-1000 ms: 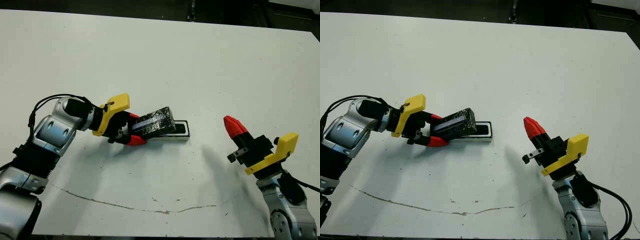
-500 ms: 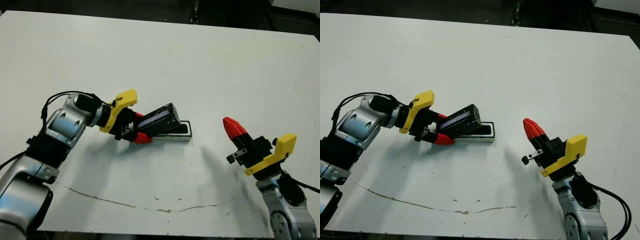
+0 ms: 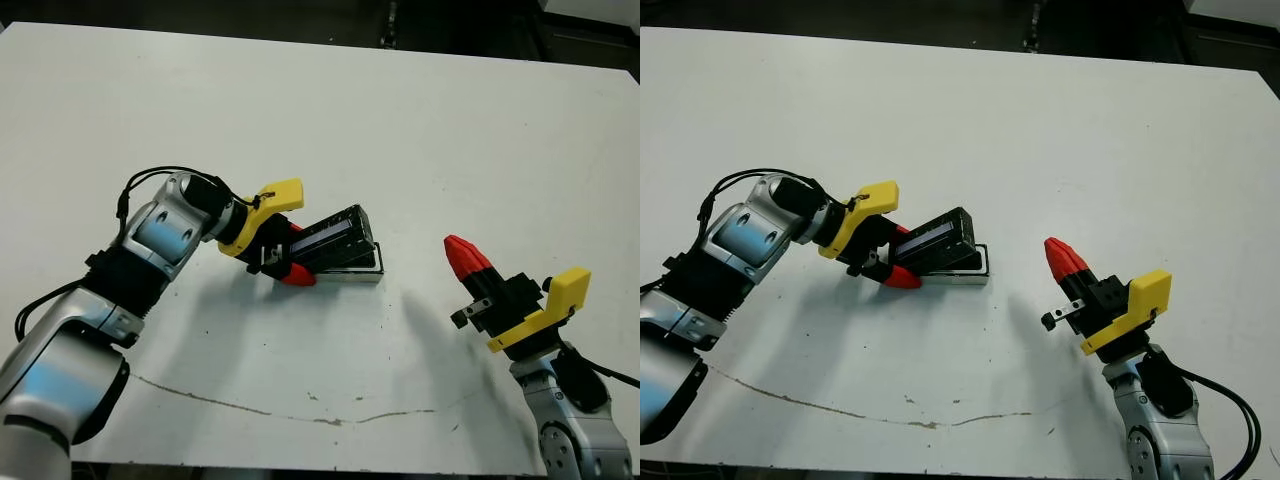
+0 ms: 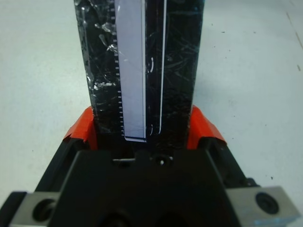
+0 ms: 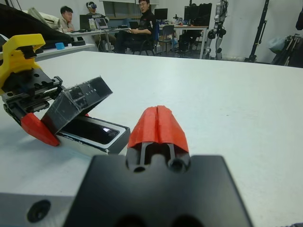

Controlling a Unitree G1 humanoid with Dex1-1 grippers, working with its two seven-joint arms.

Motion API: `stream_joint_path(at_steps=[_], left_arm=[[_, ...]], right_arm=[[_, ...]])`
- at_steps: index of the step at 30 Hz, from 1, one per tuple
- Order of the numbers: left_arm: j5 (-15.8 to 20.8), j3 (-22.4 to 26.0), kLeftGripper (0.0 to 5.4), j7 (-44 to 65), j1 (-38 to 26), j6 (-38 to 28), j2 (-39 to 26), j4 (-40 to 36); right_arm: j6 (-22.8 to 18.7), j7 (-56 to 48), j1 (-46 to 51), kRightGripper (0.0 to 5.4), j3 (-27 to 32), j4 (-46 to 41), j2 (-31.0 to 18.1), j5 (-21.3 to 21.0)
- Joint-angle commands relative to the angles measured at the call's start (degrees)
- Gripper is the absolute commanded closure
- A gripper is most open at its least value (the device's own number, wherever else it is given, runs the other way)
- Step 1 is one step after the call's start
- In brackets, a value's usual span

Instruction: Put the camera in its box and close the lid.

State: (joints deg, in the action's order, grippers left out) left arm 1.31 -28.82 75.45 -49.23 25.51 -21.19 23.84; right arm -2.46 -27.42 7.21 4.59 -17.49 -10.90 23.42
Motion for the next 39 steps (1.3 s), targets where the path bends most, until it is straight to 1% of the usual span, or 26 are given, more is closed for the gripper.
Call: stream_joint_path(at_steps=[1, 5, 10, 13, 17, 19, 20, 21, 22, 24, 25, 31, 34, 36, 39], left_arm=[[-0.61, -3.65, 2.23, 1.03, 2.01, 1.54, 4.2, 1.25], [-0.56, -3.6, 2.23, 1.87, 1.28, 0.88, 4.9, 1.32], [-0.52, -4.28, 2.23, 3.02, -0.85, 4.49, 6.1, 1.1], [-0.63, -4.6, 2.23, 3.37, -1.93, 4.81, 7.12, 1.34], [-1.52, -4.58, 2.23, 1.81, -1.83, 3.54, 8.36, 0.61], [-2.71, -4.78, 2.23, -0.13, -1.39, 2.24, 8.87, -0.35], [-3.15, -4.65, 2.23, -1.36, -1.09, 2.6, 9.2, -0.88], [-3.38, -4.43, 2.23, -2.72, -0.96, 4.99, 9.79, -1.48], [-3.57, -4.36, 1.94, -3.6, -0.86, 6.66, 10.2, -2.03], [-3.98, -4.47, 1.77, -5.53, -0.4, 9.31, 10.65, -3.78], [-4.57, -4.89, 1.6, -6.62, 0.01, 9.19, 10.58, -4.98], [-6.54, -6.82, 0.74, -9.44, 1.66, 5.24, 9.34, -8.8], [-7.46, -7.46, 0.29, -10.18, 2.08, 2.14, 8.72, -9.36], [-7.46, -7.62, 0.02, -10.15, 2.01, 1.1, 8.54, -9.03], [-7.12, -7.51, 0.02, -10.04, 1.85, 1.19, 8.39, -8.8]], right_arm=[[0.25, -0.02, 0.52, 5.4, 0.4, 0.18, -0.73, -0.26], [-0.25, 0.05, 0.43, 5.4, 0.49, -0.01, -0.68, 0.23], [-0.08, 0.11, 0.41, 5.4, 0.65, 0.11, -0.68, 0.45], [-0.16, 0.37, 0.33, 5.4, 1.04, 0.04, -0.79, 0.55], [-0.44, 0.36, 0.07, 5.4, 2.15, 0.02, -1.11, 1.25], [-0.18, 0.78, -0.05, 5.4, 2.87, 0.03, -1.08, 1.22], [-0.04, 0.92, -0.1, 5.4, 3.15, 0.01, -1.12, 1.09], [-0.24, 1.34, -0.1, 5.4, 3.47, -0.26, -1.21, 0.83], [-0.74, 1.76, -0.07, 5.4, 3.73, -0.61, -1.28, 0.77], [-1.84, 2.42, 0.03, 5.4, 4.03, -1.24, -1.45, 1.08], [-2.0, 2.62, 0.05, 5.4, 4.07, -1.43, -1.5, 1.0], [-1.77, 1.84, -0.3, 5.4, 4.47, -0.92, -1.91, 1.82], [-1.62, 1.96, -0.28, 5.4, 4.63, -1.05, -2.1, 1.68], [-1.75, 2.21, -0.21, 5.4, 4.64, -1.11, -1.91, 1.69], [-2.11, 2.45, -0.01, 5.4, 4.46, -1.43, -1.85, 1.55]])
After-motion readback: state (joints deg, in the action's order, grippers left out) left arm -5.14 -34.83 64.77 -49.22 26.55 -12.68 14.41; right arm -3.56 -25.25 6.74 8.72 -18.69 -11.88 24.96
